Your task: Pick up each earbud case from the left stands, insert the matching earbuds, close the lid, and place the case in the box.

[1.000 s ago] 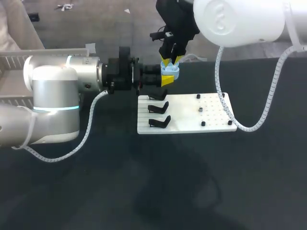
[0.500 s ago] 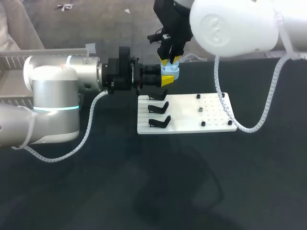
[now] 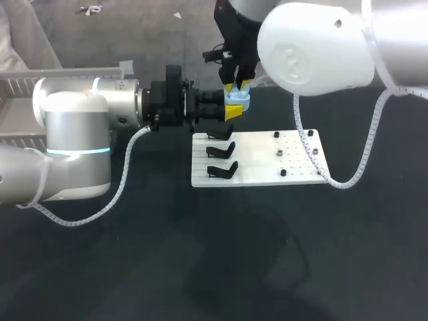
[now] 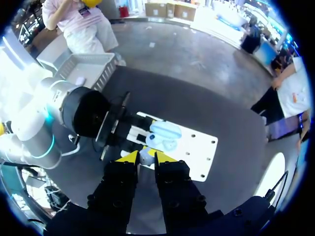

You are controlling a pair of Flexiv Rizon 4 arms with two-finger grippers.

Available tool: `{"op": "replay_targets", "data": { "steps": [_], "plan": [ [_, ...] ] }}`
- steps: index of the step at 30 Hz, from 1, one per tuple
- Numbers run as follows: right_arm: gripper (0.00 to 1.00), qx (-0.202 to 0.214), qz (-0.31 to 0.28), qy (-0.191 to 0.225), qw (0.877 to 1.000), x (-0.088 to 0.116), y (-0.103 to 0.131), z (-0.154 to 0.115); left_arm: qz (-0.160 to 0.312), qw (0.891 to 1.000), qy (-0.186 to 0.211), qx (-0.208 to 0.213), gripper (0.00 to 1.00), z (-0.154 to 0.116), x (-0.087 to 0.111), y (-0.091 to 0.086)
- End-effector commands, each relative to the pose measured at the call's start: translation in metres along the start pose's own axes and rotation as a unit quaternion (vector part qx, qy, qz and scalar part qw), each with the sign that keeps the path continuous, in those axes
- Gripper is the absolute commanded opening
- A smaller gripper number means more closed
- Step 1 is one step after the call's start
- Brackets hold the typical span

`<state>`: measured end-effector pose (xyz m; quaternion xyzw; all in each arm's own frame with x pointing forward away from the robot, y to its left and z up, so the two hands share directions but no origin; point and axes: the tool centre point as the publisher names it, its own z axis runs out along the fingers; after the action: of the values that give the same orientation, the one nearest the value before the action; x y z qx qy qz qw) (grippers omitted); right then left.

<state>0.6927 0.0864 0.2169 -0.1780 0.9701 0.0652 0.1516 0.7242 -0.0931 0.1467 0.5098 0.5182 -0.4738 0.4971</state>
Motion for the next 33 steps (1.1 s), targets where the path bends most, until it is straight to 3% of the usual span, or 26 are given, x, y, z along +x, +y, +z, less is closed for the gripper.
{"op": "replay_targets", "data": {
  "steps": [1, 33],
  "plan": [
    [0.00, 0.001, 0.001, -0.007, 1.000, 0.001, -0.002, 0.004, 0.002, 1.000, -0.003, -0.003, 0.00, 0.000, 0.001, -0.001],
    [0.00, -0.003, 0.007, -0.004, 1.000, -0.007, -0.006, 0.021, 0.002, 1.000, -0.003, -0.003, 0.00, 0.000, 0.001, -0.001]
  ]
}}
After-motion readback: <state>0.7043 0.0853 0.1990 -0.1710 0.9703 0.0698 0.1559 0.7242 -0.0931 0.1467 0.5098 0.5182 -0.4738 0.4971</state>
